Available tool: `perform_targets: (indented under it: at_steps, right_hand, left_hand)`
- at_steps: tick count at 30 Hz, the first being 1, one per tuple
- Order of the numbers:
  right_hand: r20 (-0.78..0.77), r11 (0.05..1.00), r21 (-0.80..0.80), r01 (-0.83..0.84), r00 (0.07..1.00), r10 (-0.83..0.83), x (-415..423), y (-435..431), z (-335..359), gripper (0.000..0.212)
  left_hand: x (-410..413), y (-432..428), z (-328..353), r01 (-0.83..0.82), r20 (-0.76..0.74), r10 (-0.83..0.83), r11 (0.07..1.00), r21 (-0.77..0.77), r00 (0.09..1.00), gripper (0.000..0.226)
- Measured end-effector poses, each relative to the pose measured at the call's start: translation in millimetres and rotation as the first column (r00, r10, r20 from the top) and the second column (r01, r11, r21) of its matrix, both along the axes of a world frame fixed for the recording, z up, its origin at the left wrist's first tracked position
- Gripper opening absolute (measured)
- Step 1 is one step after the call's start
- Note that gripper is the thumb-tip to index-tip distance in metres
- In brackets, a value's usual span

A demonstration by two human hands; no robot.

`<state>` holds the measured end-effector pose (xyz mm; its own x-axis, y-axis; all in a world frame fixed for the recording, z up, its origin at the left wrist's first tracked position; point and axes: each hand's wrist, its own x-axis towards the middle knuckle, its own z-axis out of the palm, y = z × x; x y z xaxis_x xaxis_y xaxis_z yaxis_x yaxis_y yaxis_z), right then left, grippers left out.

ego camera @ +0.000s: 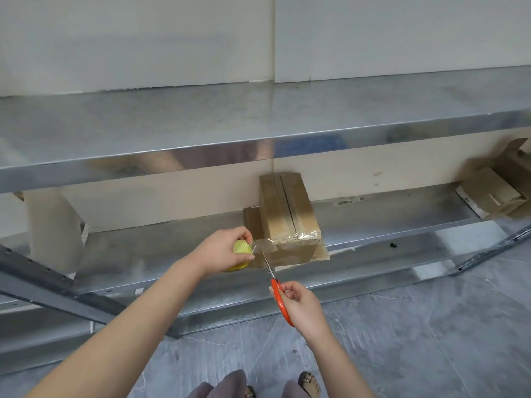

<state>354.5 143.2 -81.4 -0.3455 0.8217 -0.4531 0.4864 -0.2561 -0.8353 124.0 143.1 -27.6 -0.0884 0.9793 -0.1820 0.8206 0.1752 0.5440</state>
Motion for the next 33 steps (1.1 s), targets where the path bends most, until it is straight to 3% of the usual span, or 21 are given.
perform_targets:
  at_steps: [6,10,14,17,22,27,33]
  right_hand:
    - [0.088,0.995,0.092,-0.029,0.996,0.021,-1.2,8.3,-7.6,0.027]
    - [0.268,0.971,0.145,-0.188,0.953,0.144,3.3,14.6,-11.9,0.063]
    - [0.508,0.873,0.289,-0.394,0.836,0.209,13.1,22.8,-13.0,0.075]
    - [0.595,0.769,0.421,-0.481,0.786,0.166,30.5,29.4,-12.3,0.069]
    - [0.595,0.665,0.622,-0.414,0.802,-0.057,90.2,51.2,-13.5,0.036]
    - [0.524,0.688,0.679,-0.255,0.825,-0.212,132.1,90.8,-20.1,0.036]
    - [0.558,0.769,0.602,-0.217,0.803,-0.210,116.4,155.4,-27.8,0.039]
  left_hand:
    - [0.9,2.8,-1.6,0.018,-0.004,-0.018,1.000,0.020,1.000,0.030]
    - [-1.1,4.3,-0.4,0.002,0.004,-0.002,1.000,0.029,1.000,0.028]
    - [-3.7,5.3,0.0,-0.023,0.012,0.023,1.000,0.007,1.000,0.025]
    - [-4.8,5.0,-4.3,-0.025,0.003,0.025,1.000,0.004,1.000,0.026]
    - [-5.3,5.1,-12.1,-0.066,0.004,0.066,0.998,-0.006,0.998,0.026]
    - [-0.2,8.0,-16.3,-0.125,0.008,0.125,0.992,-0.002,0.992,0.027]
    - [11.5,9.6,-11.2,-0.196,0.000,0.196,0.980,-0.017,0.981,0.026]
